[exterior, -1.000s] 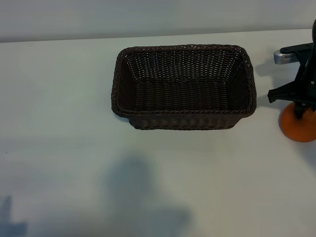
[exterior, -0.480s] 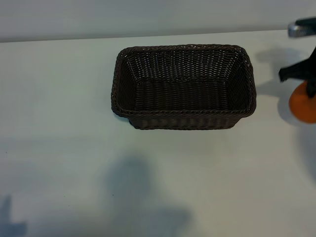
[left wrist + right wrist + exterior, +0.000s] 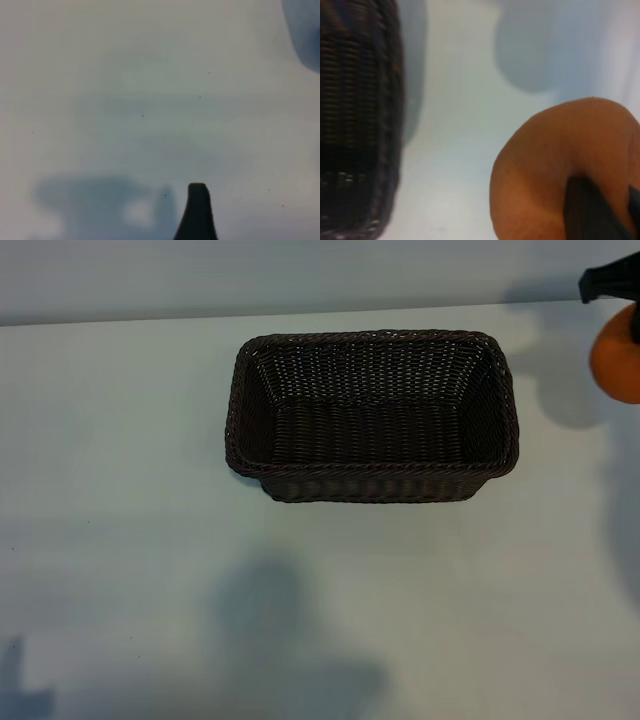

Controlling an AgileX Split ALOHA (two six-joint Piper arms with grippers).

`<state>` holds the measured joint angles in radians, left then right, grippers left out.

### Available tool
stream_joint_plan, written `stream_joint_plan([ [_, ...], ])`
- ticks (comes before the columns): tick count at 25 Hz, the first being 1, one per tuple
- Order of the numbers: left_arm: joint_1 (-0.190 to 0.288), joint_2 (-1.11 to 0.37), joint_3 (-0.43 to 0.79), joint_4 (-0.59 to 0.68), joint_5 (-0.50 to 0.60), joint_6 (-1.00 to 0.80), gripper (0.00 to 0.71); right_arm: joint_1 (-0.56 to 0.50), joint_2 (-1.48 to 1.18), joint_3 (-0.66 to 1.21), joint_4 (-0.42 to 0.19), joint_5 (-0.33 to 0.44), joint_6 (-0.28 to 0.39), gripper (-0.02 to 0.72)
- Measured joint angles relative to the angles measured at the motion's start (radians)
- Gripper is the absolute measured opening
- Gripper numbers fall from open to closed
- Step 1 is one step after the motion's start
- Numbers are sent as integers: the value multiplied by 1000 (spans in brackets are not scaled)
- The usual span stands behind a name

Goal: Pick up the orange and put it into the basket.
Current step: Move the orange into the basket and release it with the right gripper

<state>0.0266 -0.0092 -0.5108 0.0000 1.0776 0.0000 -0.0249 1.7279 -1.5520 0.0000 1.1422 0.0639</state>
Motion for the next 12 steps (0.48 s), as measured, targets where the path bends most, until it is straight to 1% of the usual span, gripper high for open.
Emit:
stream_joint_plan([
  [1,0,0,0,0,0,0,594,0,5,-9,12,4,-7,70],
  [3,0,0,0,0,0,0,595,0,17,-21,60,12,-25,70],
  [5,0,0,0,0,0,0,595,4,30,-36,95,18,-36,70],
  [7,0,0,0,0,0,0,595,20,44,-53,110,28,-43,70],
  [9,0,0,0,0,0,0,595,52,59,-77,112,37,-43,70],
  [12,0,0,0,0,0,0,595,127,92,-116,120,48,-39,70],
])
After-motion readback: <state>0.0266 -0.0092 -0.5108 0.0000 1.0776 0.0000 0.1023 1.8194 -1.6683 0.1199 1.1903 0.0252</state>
